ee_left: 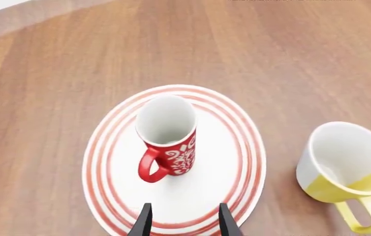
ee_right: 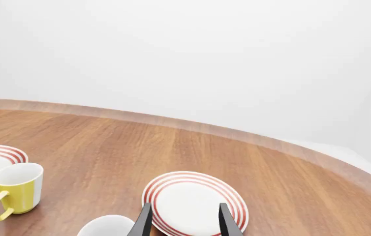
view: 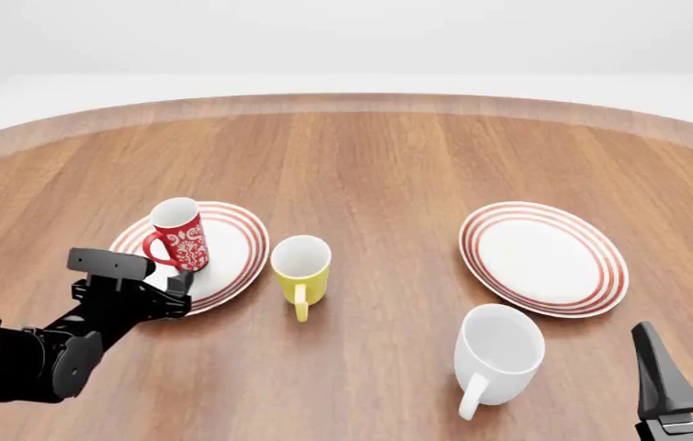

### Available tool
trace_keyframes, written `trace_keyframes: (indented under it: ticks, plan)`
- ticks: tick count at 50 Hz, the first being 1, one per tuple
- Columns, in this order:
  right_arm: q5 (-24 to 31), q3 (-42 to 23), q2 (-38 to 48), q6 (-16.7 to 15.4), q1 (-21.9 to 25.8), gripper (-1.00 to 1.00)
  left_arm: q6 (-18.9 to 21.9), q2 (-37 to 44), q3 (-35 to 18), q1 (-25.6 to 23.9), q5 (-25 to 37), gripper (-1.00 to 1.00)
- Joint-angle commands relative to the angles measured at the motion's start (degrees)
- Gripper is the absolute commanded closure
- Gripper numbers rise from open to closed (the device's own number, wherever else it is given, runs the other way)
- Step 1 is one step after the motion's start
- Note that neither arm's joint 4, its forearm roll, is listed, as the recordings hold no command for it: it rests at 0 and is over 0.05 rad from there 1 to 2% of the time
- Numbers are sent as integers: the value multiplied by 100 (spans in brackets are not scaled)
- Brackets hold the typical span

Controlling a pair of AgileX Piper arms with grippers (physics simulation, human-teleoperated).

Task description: Put the red mug on the left plate.

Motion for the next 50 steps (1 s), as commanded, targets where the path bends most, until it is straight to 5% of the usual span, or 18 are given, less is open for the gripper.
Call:
trace_keyframes:
  ticks: [1,28,41,50]
  plan:
    - [1,0,0,0,0,-100,-95,-85,31,-93,29,-100]
    - [-34,1,0,-77,18,-100,-443,-816,250,-585,294,-100]
    - [-201,0,0,-179,-19,-100,-717,-2756,1006,-1055,1050,-100]
    - [-82,-49,0,216,-390,-100,-906,-5210,1288,-1267,2769,-100]
